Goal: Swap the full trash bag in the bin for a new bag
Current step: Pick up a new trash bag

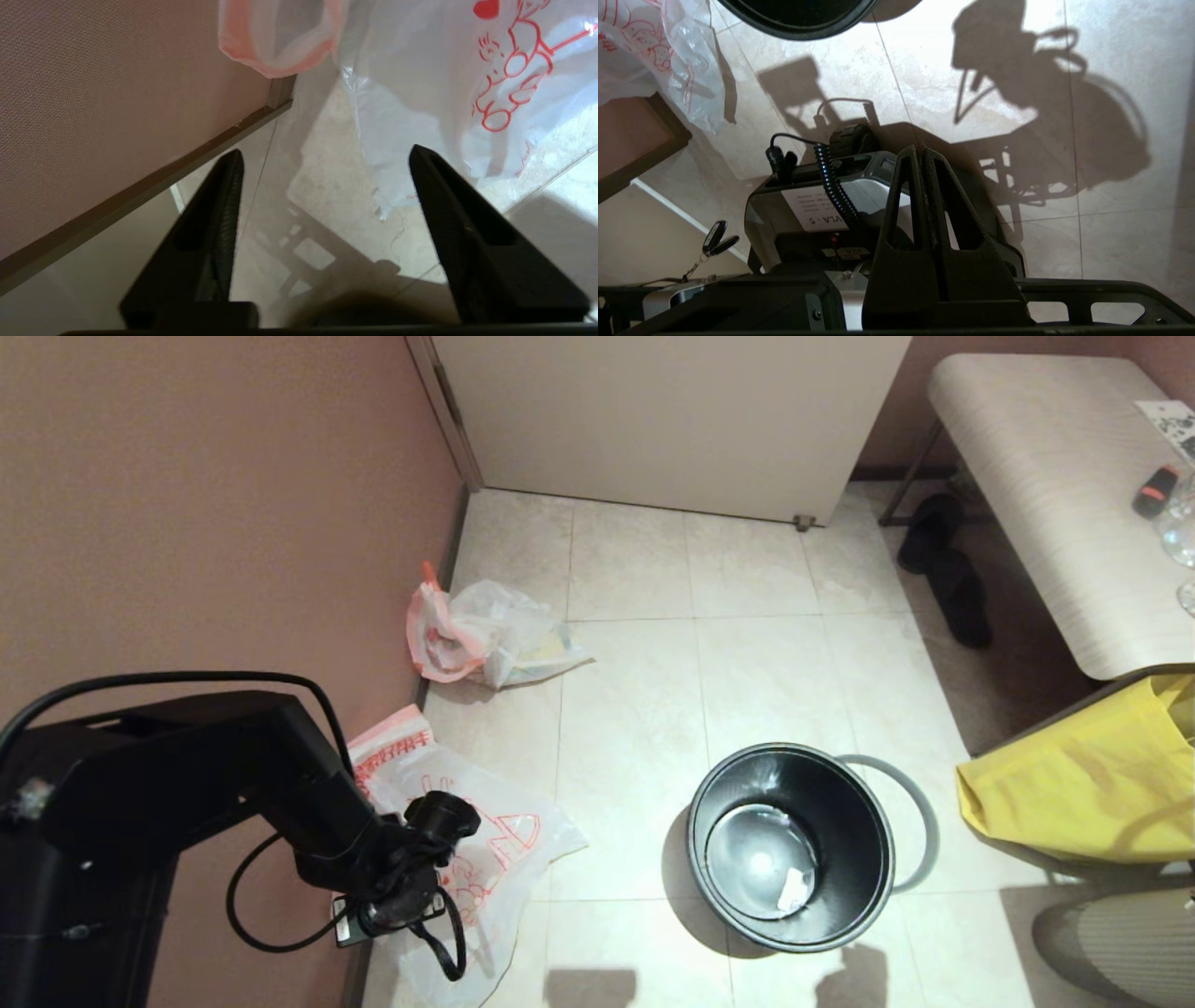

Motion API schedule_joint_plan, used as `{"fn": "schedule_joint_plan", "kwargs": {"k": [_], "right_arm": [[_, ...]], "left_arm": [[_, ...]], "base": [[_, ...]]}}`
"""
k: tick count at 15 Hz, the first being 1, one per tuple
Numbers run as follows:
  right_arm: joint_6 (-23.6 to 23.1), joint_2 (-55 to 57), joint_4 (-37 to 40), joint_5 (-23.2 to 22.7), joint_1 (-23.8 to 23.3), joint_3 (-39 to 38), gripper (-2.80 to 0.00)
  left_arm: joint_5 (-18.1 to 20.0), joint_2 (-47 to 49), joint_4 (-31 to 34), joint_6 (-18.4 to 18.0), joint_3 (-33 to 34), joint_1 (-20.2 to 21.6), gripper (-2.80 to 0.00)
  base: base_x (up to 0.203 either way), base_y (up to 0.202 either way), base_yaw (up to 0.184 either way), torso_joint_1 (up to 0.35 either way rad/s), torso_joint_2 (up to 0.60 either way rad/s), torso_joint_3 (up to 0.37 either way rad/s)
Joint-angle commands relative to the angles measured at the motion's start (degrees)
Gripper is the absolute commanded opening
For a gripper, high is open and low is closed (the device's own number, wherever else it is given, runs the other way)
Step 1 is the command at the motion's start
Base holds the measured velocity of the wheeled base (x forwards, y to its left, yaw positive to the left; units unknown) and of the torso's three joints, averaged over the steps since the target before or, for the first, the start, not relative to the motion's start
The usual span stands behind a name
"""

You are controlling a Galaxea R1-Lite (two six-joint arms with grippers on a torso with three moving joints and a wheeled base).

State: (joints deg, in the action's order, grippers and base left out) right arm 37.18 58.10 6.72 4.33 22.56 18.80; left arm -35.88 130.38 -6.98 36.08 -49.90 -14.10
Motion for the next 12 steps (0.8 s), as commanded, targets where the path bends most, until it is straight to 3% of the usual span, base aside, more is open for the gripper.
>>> {"fn": "schedule_joint_plan", "kwargs": {"k": [1, 4, 7, 12], "right_arm": [[0.3, 0.1, -0.1, -0.5, 0.0, -0.4, -2.80], [0.3, 0.1, -0.2, -0.8, 0.0, -0.5, -2.80], [0.3, 0.0, -0.2, -0.8, 0.0, -0.6, -2.80], [0.2, 0.1, -1.3, -0.8, 0.1, -0.4, -2.80]], "left_arm": [[-0.3, 0.4, -3.9, -0.1, 2.9, 0.8, 0.00], [-0.3, 3.4, -15.9, -2.7, 7.3, 3.2, 0.00], [0.2, 8.3, -29.4, -8.1, 9.3, 7.0, 0.00], [6.6, 12.5, -57.4, -19.3, 14.7, 9.9, 0.00]], "base": [[0.000, 0.000, 0.000, 0.000, 0.00, 0.000], [0.000, 0.000, 0.000, 0.000, 0.00, 0.000], [0.000, 0.000, 0.000, 0.000, 0.00, 0.000], [0.000, 0.000, 0.000, 0.000, 0.00, 0.000]]}}
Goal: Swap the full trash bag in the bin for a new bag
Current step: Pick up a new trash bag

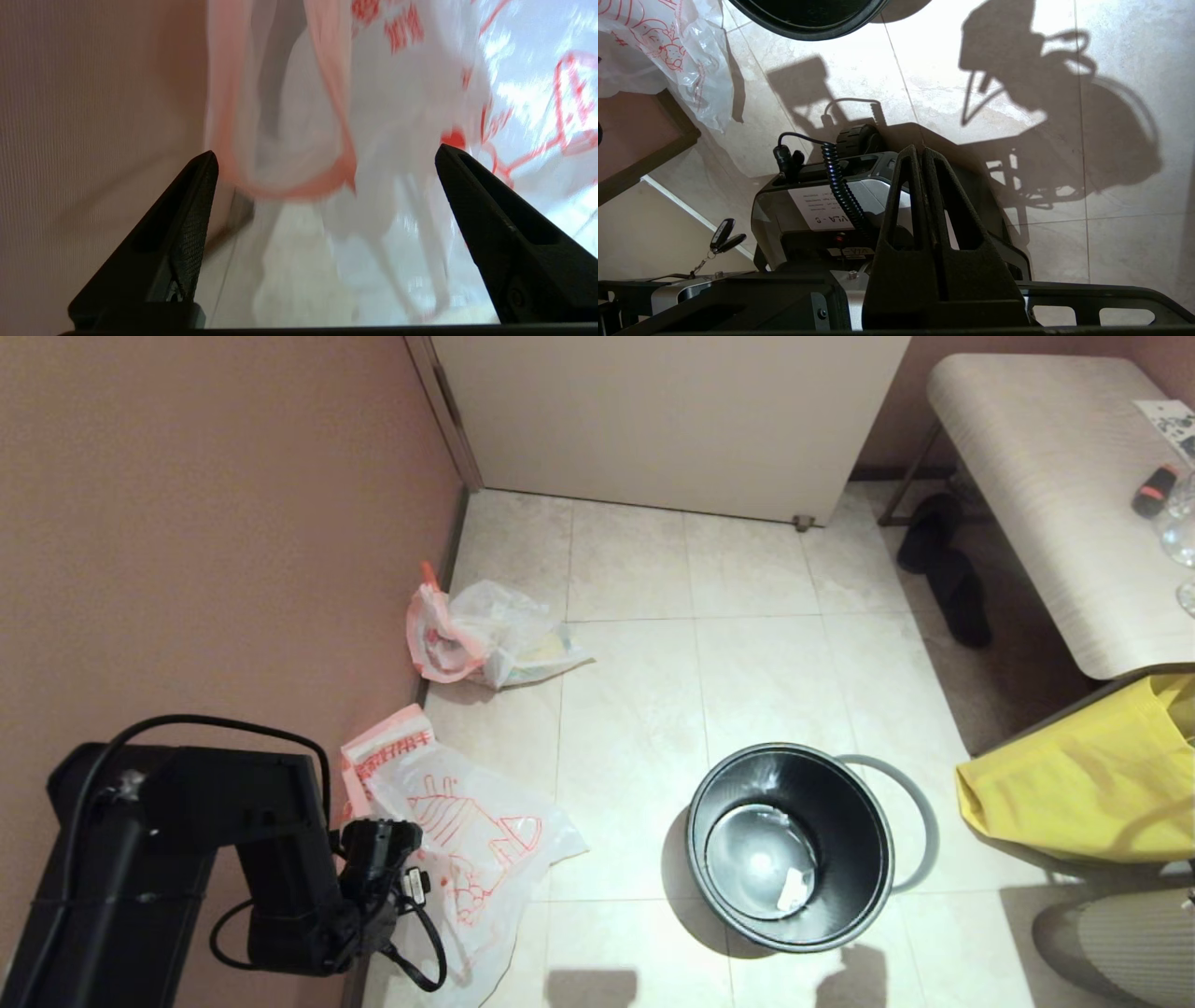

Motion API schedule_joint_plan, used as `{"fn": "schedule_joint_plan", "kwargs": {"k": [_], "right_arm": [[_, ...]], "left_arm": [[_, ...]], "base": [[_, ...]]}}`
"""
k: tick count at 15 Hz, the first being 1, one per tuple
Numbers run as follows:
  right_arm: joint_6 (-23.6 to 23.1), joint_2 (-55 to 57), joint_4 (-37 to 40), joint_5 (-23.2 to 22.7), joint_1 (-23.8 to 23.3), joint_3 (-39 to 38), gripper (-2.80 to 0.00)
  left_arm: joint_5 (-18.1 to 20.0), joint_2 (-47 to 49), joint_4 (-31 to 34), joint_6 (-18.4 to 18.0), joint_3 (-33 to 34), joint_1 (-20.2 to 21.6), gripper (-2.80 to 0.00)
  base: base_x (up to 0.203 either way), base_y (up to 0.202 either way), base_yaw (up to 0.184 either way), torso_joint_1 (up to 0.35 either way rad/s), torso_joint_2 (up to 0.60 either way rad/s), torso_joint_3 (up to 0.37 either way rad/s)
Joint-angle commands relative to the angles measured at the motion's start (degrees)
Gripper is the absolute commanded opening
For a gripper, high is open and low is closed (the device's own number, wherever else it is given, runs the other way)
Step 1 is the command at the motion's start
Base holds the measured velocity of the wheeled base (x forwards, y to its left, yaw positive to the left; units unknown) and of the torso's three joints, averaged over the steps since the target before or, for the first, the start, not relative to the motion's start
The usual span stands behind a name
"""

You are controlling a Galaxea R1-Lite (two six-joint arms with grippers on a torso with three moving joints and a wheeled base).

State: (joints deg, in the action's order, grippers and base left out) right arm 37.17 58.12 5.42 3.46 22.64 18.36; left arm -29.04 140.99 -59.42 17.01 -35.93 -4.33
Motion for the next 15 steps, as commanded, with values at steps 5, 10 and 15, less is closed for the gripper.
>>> {"fn": "schedule_joint_plan", "kwargs": {"k": [5, 10, 15], "right_arm": [[0.0, 0.1, -0.1, 0.1, 0.0, 0.8, -2.80], [-0.1, 0.3, -0.1, 0.6, 1.6, 2.1, -2.80], [-0.1, 0.3, 0.4, 0.6, 1.7, 3.5, -2.80]], "left_arm": [[3.3, 3.9, -13.0, -3.3, 2.6, 0.4, -2.80], [3.4, 3.7, -12.8, -3.1, 3.4, 0.9, -2.80], [3.3, 3.8, -13.2, -3.0, 3.9, 1.2, -2.80]], "base": [[0.000, 0.000, 0.000, 0.000, 0.00, 0.000], [0.000, 0.000, 0.000, 0.000, 0.00, 0.000], [0.000, 0.000, 0.000, 0.000, 0.00, 0.000]]}}
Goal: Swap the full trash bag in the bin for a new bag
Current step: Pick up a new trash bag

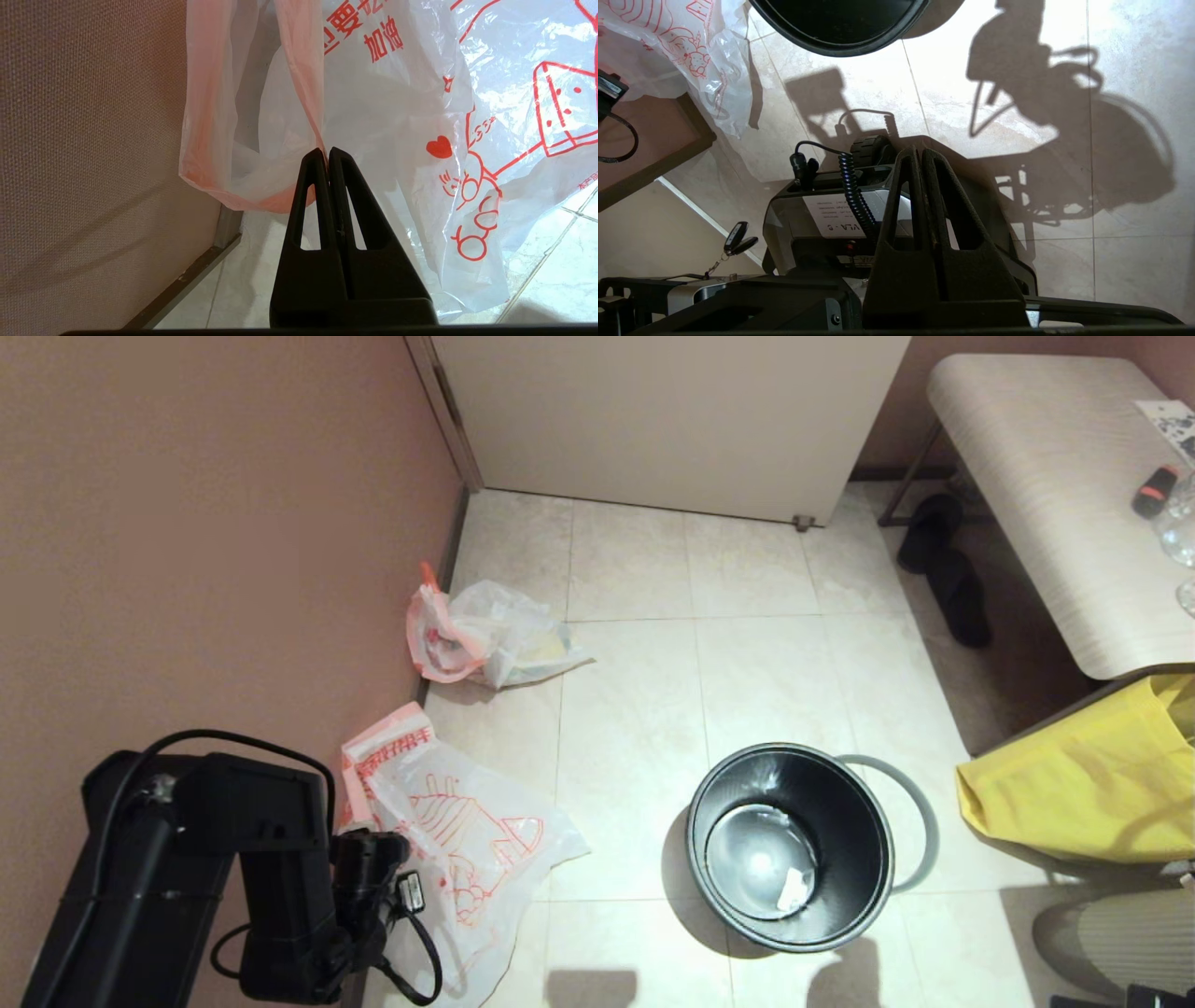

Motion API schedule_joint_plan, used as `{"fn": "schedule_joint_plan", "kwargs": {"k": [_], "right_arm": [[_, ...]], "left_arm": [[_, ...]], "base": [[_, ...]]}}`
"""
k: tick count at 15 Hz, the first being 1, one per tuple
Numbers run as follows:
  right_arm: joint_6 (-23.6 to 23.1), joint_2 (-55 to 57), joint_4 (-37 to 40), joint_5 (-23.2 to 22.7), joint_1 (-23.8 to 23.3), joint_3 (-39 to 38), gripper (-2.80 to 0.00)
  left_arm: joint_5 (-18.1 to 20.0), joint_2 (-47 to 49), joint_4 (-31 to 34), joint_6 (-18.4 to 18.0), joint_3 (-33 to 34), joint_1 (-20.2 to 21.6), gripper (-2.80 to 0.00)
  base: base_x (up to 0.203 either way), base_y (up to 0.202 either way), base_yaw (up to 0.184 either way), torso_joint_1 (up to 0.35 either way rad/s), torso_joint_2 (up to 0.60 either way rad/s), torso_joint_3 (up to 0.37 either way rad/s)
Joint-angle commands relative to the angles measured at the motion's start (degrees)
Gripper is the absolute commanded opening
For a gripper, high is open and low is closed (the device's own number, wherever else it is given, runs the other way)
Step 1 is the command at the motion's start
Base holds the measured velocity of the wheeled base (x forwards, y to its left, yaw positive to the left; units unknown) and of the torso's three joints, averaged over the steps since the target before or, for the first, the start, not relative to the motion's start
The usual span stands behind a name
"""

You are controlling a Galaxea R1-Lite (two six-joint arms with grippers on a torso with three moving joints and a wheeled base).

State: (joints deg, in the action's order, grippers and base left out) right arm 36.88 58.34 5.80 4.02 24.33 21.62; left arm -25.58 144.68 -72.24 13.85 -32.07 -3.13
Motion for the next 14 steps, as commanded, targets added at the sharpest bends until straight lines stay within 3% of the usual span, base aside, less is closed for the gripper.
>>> {"fn": "schedule_joint_plan", "kwargs": {"k": [1, 5, 10, 14], "right_arm": [[0.2, 0.0, 0.1, 0.0, 0.0, 0.6, -2.80], [0.1, -0.3, 0.3, 0.1, 0.0, 0.7, -2.80], [0.1, -0.2, 0.3, 0.2, 0.0, 0.8, -2.80], [0.2, -0.1, 0.3, 0.1, -0.1, 0.5, -2.80]], "left_arm": [[-0.3, 0.0, -0.5, 0.0, 0.7, -0.2, -2.80], [-0.4, 0.1, -4.9, -0.4, 5.3, -4.1, -2.80], [-0.5, -2.5, -5.0, -1.2, 7.2, -9.8, -2.80], [-1.7, -2.8, -4.9, -4.4, 6.3, -8.4, -2.80]], "base": [[0.000, 0.000, 0.000, 0.000, 0.00, 0.000], [0.000, 0.000, 0.000, 0.000, 0.00, 0.000], [0.000, 0.000, 0.000, 0.000, 0.00, 0.000], [0.000, 0.000, 0.000, 0.000, 0.00, 0.000]]}}
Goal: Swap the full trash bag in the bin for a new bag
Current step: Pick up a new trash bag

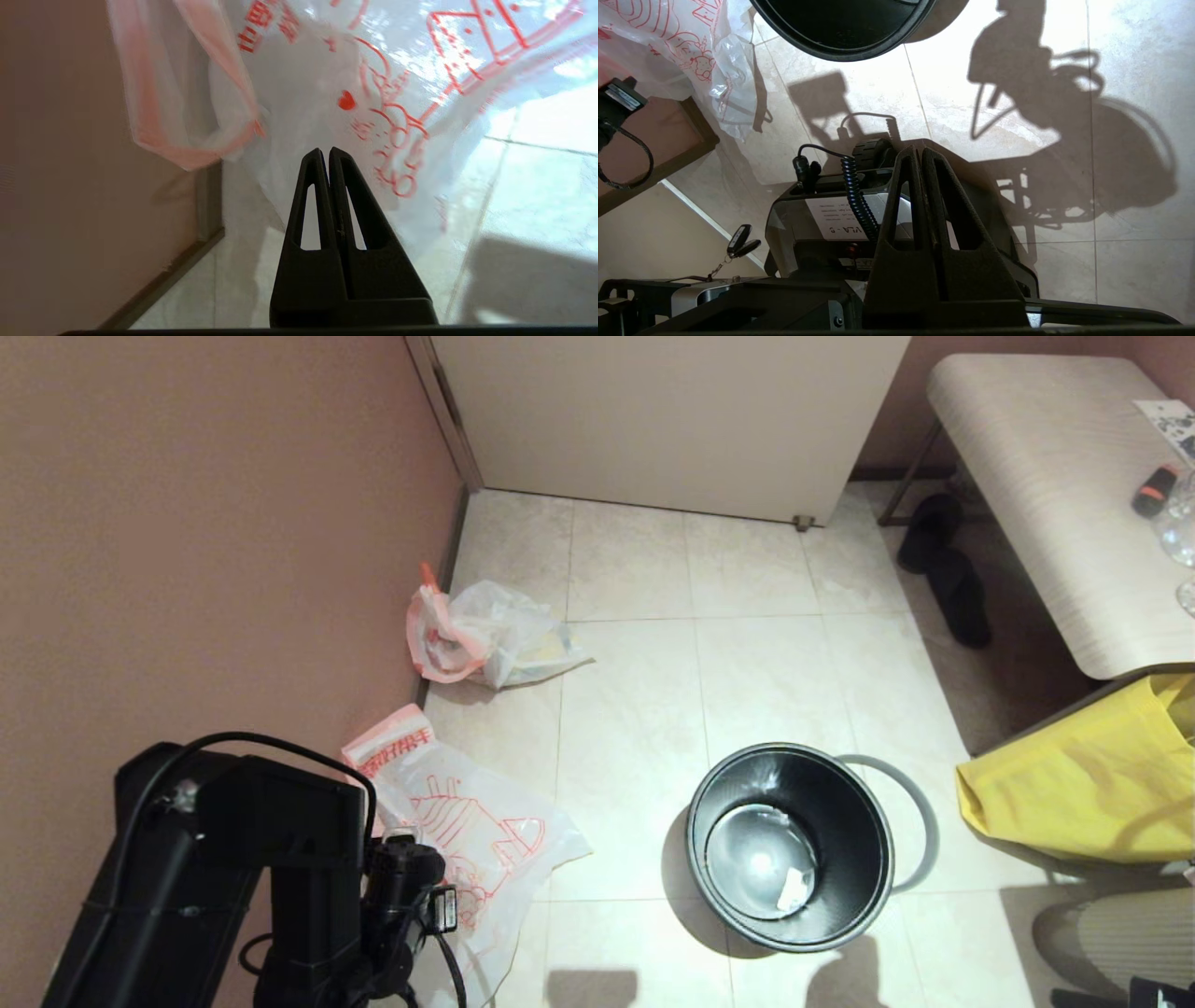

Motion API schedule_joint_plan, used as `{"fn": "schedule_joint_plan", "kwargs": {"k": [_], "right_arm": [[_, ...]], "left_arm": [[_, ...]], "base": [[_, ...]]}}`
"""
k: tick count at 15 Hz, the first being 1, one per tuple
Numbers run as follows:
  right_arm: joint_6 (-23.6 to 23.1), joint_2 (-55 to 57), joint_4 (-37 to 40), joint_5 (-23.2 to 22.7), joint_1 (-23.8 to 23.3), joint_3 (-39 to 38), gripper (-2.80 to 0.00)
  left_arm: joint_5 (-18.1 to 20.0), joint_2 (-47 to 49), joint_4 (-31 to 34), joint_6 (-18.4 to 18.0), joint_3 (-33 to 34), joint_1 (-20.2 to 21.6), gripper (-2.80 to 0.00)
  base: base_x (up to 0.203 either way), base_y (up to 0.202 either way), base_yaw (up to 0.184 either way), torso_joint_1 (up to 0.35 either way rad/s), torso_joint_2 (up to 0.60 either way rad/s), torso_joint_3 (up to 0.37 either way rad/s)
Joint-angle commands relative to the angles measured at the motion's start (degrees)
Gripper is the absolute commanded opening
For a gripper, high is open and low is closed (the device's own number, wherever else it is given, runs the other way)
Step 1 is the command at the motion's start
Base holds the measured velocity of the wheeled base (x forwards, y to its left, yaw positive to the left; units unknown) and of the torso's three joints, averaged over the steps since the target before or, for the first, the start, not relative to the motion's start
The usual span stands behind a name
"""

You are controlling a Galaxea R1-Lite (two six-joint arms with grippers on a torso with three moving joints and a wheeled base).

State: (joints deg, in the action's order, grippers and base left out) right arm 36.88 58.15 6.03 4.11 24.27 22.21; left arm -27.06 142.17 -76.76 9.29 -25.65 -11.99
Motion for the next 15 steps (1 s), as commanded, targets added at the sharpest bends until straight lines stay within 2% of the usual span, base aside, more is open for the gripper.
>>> {"fn": "schedule_joint_plan", "kwargs": {"k": [1, 2, 3, 4, 7, 9, 12, 14, 15], "right_arm": [[0.2, 0.1, -0.1, 0.0, 0.0, -0.1, -2.80], [0.2, 0.1, -0.1, 0.0, 0.0, -0.2, -2.80], [0.3, 0.1, -0.1, 0.0, 0.0, -0.3, -2.80], [0.3, 0.1, 0.0, 0.0, 0.0, -0.4, -2.80], [0.2, 0.3, -0.2, 0.0, 0.0, -0.2, -2.80], [0.2, 0.2, -0.1, 0.1, 0.0, -0.1, -2.80], [0.2, 0.2, -0.1, 0.1, 0.0, 0.0, -2.80], [0.2, 0.4, -0.1, 0.0, 0.1, 0.1, -2.80], [0.2, 0.4, -0.1, 0.0, 0.1, 0.2, -2.80]], "left_arm": [[-0.3, -0.2, -0.4, -0.8, -0.8, 2.0, -2.80], [-0.6, -0.1, -0.4, -2.2, -1.4, 3.8, -2.80], [-0.7, -0.1, -0.4, -3.4, -1.6, 5.3, -2.07], [-0.7, 0.0, -0.4, -4.4, -1.6, 7.2, 0.00], [0.6, 1.7, -1.2, -8.1, -1.8, 9.9, 0.00], [3.2, 3.5, -3.5, -9.9, -1.7, 10.1, 0.00], [3.9, 4.2, -5.9, -11.0, -1.8, 10.0, 0.00], [4.1, 5.7, -12.0, -12.7, 0.0, 9.4, 0.00], [5.4, 6.1, -13.2, -13.1, 0.3, 9.3, 0.00]], "base": [[0.000, 0.000, 0.000, 0.000, 0.00, 0.000], [0.000, 0.000, 0.000, 0.000, 0.00, 0.000], [0.000, 0.000, 0.000, 0.000, 0.00, 0.000], [0.000, 0.000, 0.000, 0.000, 0.00, 0.000], [0.000, 0.000, 0.000, 0.000, 0.00, 0.000], [0.000, 0.000, 0.000, 0.000, 0.00, 0.000], [0.000, 0.000, 0.000, 0.000, 0.00, 0.000], [0.000, 0.000, 0.000, 0.000, 0.00, 0.000], [0.000, 0.000, 0.000, 0.000, 0.00, 0.000]]}}
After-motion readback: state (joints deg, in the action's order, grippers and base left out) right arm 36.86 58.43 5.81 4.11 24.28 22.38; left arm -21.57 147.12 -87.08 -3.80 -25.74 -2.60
